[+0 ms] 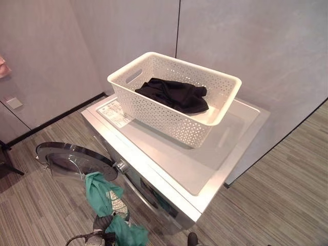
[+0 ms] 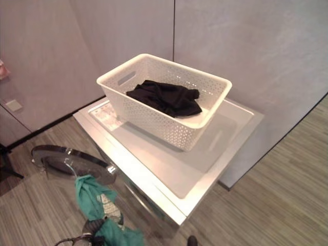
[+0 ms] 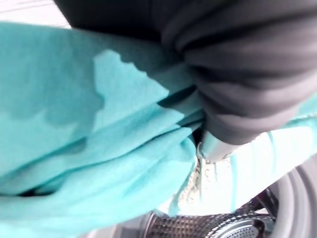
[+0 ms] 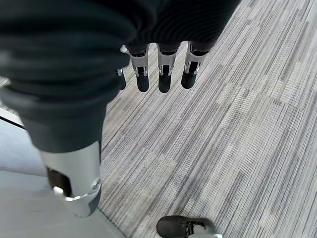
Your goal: Grab the laundry basket,head to the washer,open it,put in the laundry and shut it.
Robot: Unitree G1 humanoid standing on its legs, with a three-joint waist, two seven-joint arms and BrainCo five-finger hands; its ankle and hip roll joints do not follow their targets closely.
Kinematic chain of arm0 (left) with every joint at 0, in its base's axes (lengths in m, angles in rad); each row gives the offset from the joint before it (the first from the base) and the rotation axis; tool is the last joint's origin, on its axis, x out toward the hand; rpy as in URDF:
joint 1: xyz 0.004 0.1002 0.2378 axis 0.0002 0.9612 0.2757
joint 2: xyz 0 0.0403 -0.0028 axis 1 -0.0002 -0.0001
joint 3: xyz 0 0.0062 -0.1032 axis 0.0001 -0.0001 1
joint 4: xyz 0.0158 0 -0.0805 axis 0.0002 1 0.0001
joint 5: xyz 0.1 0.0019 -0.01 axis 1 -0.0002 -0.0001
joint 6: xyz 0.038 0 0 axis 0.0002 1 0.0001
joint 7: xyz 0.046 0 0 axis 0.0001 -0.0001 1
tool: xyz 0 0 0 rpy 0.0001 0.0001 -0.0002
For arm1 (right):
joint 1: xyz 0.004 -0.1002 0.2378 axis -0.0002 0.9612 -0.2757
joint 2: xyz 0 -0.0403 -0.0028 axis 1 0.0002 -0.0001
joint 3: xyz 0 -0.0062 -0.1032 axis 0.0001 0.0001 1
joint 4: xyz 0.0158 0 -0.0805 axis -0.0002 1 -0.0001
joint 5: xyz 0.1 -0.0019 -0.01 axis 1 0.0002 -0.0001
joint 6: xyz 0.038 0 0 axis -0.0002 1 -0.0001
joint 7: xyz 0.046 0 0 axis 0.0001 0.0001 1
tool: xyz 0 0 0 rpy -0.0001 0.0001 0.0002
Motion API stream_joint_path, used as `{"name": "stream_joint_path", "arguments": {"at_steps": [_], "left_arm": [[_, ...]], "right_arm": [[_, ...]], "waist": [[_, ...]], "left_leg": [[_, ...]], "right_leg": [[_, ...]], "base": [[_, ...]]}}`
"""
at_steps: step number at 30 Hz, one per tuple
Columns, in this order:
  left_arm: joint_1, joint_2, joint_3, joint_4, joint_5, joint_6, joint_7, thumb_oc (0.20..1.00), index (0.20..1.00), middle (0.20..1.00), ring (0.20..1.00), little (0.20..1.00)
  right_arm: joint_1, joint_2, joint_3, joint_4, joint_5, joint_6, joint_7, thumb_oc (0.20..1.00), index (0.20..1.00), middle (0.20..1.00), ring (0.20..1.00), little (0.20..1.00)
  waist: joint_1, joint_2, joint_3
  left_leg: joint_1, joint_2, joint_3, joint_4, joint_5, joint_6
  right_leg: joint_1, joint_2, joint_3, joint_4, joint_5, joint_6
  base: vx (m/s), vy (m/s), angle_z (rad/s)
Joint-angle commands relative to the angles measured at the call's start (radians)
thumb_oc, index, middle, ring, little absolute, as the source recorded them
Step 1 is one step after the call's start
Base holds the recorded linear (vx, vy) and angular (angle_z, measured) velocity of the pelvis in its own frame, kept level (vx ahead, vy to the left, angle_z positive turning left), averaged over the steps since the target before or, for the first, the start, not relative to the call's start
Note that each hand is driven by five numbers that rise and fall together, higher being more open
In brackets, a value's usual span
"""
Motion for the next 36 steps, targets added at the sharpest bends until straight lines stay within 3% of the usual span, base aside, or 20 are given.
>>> {"name": "stream_joint_path", "arguments": {"at_steps": [1,4,12,13,14,15,16,19,20,21,22,23,24,25,27,29,31,33,34,36], "left_arm": [[-0.099,0.068,0.037,-0.083,-0.039,-0.064,0.057,0.2,0.2,0.2,0.2,0.2],[-0.135,0.073,0.032,-0.091,-0.051,-0.073,0.074,0.2,0.2,0.2,0.2,0.2],[-0.221,0.063,-0.021,-0.142,-0.065,-0.098,0.096,0.2,0.2,0.2,0.2,0.2],[-0.234,0.062,-0.041,-0.158,-0.066,-0.098,0.091,0.2,0.2,0.2,0.2,0.2],[-0.235,0.062,-0.041,-0.157,-0.066,-0.098,0.091,0.2,0.2,0.2,0.2,0.2],[-0.238,0.064,-0.05,-0.167,-0.066,-0.094,0.088,0.2,0.2,0.2,0.2,0.2],[-0.243,0.063,-0.061,-0.176,-0.074,-0.085,0.079,0.2,0.2,0.2,0.2,0.2],[-0.223,0.064,-0.06,-0.194,-0.079,-0.077,0.062,0.2,0.2,0.2,0.2,0.2],[-0.186,0.06,-0.046,-0.209,-0.09,-0.074,0.042,0.2,0.2,0.2,0.2,0.2],[-0.178,0.063,-0.046,-0.213,-0.091,-0.072,0.041,0.2,0.2,0.2,0.2,0.2],[-0.129,0.059,-0.017,-0.25,-0.096,-0.071,0.027,0.2,0.2,0.2,0.2,0.2],[-0.119,0.052,-0.011,-0.263,-0.109,-0.071,0.024,0.2,0.2,0.2,0.2,0.2],[-0.117,0.053,-0.011,-0.265,-0.109,-0.07,0.023,0.2,0.2,0.2,0.2,0.2],[-0.117,0.042,-0.019,-0.268,-0.116,-0.07,0.021,0.2,0.2,0.2,0.2,0.2],[-0.118,0.036,-0.014,-0.276,-0.133,-0.077,0.023,0.2,0.2,0.2,0.2,0.2],[-0.126,0.017,-0.038,-0.311,-0.147,-0.084,0.026,0.2,0.2,0.2,0.2,0.2],[-0.136,0.007,-0.053,-0.32,-0.156,-0.083,0.023,0.2,0.2,0.2,0.2,0.2],[-0.138,-0.001,-0.059,-0.324,-0.17,-0.085,0.024,0.2,0.2,0.2,0.2,0.2],[-0.142,-0.009,-0.065,-0.323,-0.18,-0.082,0.021,0.2,0.2,0.2,0.2,0.2],[-0.142,-0.011,-0.078,-0.326,-0.17,-0.075,0.02,0.2,0.2,0.2,0.2,0.2]], "right_arm": [[-0.063,0.031,0.074,0.004,-0.015,-0.02,-0.038,1.0,1.0,1.0,1.0,1.0],[-0.085,0.039,0.096,-0.018,-0.017,-0.024,-0.045,1.0,1.0,1.0,1.0,1.0],[-0.145,0.061,0.128,-0.043,-0.023,-0.012,-0.054,1.0,1.0,1.0,1.0,1.0],[-0.161,0.06,0.127,-0.035,-0.018,-0.006,-0.049,1.0,1.0,1.0,1.0,1.0],[-0.161,0.06,0.127,-0.034,-0.018,-0.006,-0.049,1.0,1.0,1.0,1.0,1.0],[-0.165,0.061,0.126,-0.027,-0.014,-0.005,-0.049,1.0,1.0,1.0,1.0,1.0],[-0.167,0.071,0.122,-0.008,0.0,-0.006,-0.048,1.0,1.0,1.0,1.0,1.0],[-0.153,0.082,0.116,0.003,0.011,-0.015,-0.045,1.0,1.0,1.0,1.0,1.0],[-0.146,0.091,0.112,0.013,0.015,-0.024,-0.038,1.0,1.0,1.0,1.0,1.0],[-0.14,0.093,0.114,0.013,0.015,-0.025,-0.038,1.0,1.0,1.0,1.0,1.0],[-0.142,0.099,0.126,0.022,0.005,-0.025,-0.038,1.0,1.0,1.0,1.0,1.0],[-0.145,0.1,0.136,0.021,0.003,-0.027,-0.044,1.0,1.0,1.0,1.0,1.0],[-0.144,0.101,0.137,0.021,0.003,-0.027,-0.044,1.0,1.0,1.0,1.0,1.0],[-0.138,0.092,0.148,0.017,0.009,-0.029,-0.04,1.0,1.0,1.0,1.0,1.0],[-0.139,0.086,0.16,0.009,0.005,-0.028,-0.039,1.0,1.0,1.0,1.0,1.0],[-0.167,0.062,0.193,-0.01,-0.004,-0.032,-0.045,1.0,1.0,1.0,1.0,1.0],[-0.157,0.055,0.196,-0.019,-0.01,-0.035,-0.048,1.0,1.0,1.0,1.0,1.0],[-0.148,0.051,0.192,-0.017,-0.014,-0.035,-0.048,1.0,1.0,1.0,1.0,1.0],[-0.137,0.047,0.185,-0.018,-0.013,-0.034,-0.048,1.0,1.0,1.0,1.0,1.0],[-0.117,0.048,0.174,-0.019,-0.01,-0.036,-0.051,1.0,1.0,1.0,1.0,1.0]], "waist": [[-0.019,-0.08,0.067],[-0.025,-0.084,0.085],[-0.055,-0.08,0.137],[-0.056,-0.062,0.167],[-0.055,-0.062,0.167],[-0.045,-0.048,0.178],[-0.036,-0.023,0.184],[-0.033,-0.025,0.169],[-0.012,-0.043,0.127],[-0.012,-0.045,0.127],[0.042,-0.078,0.082],[0.068,-0.089,0.069],[0.073,-0.09,0.067],[0.077,-0.095,0.065],[0.084,-0.096,0.069],[0.136,-0.086,0.127],[0.125,-0.091,0.14],[0.107,-0.094,0.141],[0.089,-0.095,0.138],[0.065,-0.089,0.127]], "left_leg": [[-0.102,-0.019,0.014,0.125,-0.116,0.04],[-0.139,-0.026,0.027,0.155,-0.125,0.044],[-0.221,-0.096,0.111,0.257,-0.2,0.11],[-0.219,-0.09,0.141,0.268,-0.204,0.118],[-0.22,-0.09,0.142,0.269,-0.205,0.118],[-0.229,-0.077,0.161,0.278,-0.196,0.117],[-0.228,-0.053,0.19,0.294,-0.189,0.119],[-0.213,-0.056,0.208,0.278,-0.168,0.128],[-0.222,-0.072,0.227,0.253,-0.145,0.127],[-0.212,-0.072,0.227,0.249,-0.145,0.124],[-0.256,-0.075,0.288,0.242,-0.118,0.11],[-0.278,-0.069,0.318,0.246,-0.106,0.105],[-0.278,-0.066,0.323,0.247,-0.107,0.103],[-0.307,-0.063,0.321,0.254,-0.09,0.1],[-0.324,-0.058,0.323,0.27,-0.085,0.095],[-0.423,-0.062,0.129,0.393,0.018,0.032],[-0.429,-0.078,-0.002,0.437,-0.017,0.016],[-0.42,-0.045,-0.021,0.437,-0.036,0.016],[-0.404,0.001,-0.015,0.423,-0.041,0.02],[-0.349,0.128,-0.004,0.315,0.02,0.005]], "right_leg": [[-0.042,-0.044,0.026,0.054,-0.083,0.004],[-0.077,-0.048,0.045,0.058,-0.07,0.008],[-0.219,-0.1,0.159,0.114,-0.018,0.051],[-0.268,-0.108,0.114,0.213,-0.03,0.06],[-0.27,-0.108,0.114,0.215,-0.031,0.06],[-0.27,-0.12,0.024,0.283,-0.064,0.042],[-0.238,-0.12,-0.113,0.461,-0.157,0.017],[-0.196,-0.073,-0.153,0.568,-0.244,0.002],[-0.105,0.002,-0.185,0.508,-0.302,-0.015],[-0.092,0.005,-0.186,0.497,-0.302,-0.017],[0.022,0.034,-0.23,0.314,-0.329,-0.041],[0.046,0.04,-0.23,0.239,-0.338,-0.05],[0.047,0.043,-0.225,0.231,-0.333,-0.052],[0.04,0.077,-0.152,0.2,-0.339,-0.067],[0.042,0.088,-0.138,0.18,-0.337,-0.079],[0.013,0.109,-0.099,0.186,-0.317,-0.12],[0.002,0.087,-0.097,0.199,-0.311,-0.115],[-0.002,0.07,-0.105,0.205,-0.309,-0.11],[-0.005,0.054,-0.112,0.207,-0.307,-0.106],[-0.011,0.041,-0.123,0.208,-0.312,-0.104]], "base": [[-0.15,0.023,-0.18],[-0.16,0.061,-0.16],[-0.13,0.193,-0.41],[-0.12,0.135,-0.33],[-0.19,0.199,-0.42],[-0.16,0.189,-0.42],[-0.2,0.234,-0.54],[-0.07,0.076,-0.33],[-0.04,-0.005,0.1],[-0.14,-0.061,-0.46],[-0.18,-0.082,-0.82],[-0.19,-0.077,-0.93],[-0.16,-0.098,-0.87],[-0.09,-0.071,-0.95],[-0.18,-0.058,-0.66],[-0.38,-0.058,-0.41],[-0.15,0.021,-0.66],[-0.02,0.059,0.07],[-0.01,0.093,0.26],[0.04,0.161,0.33]]}}
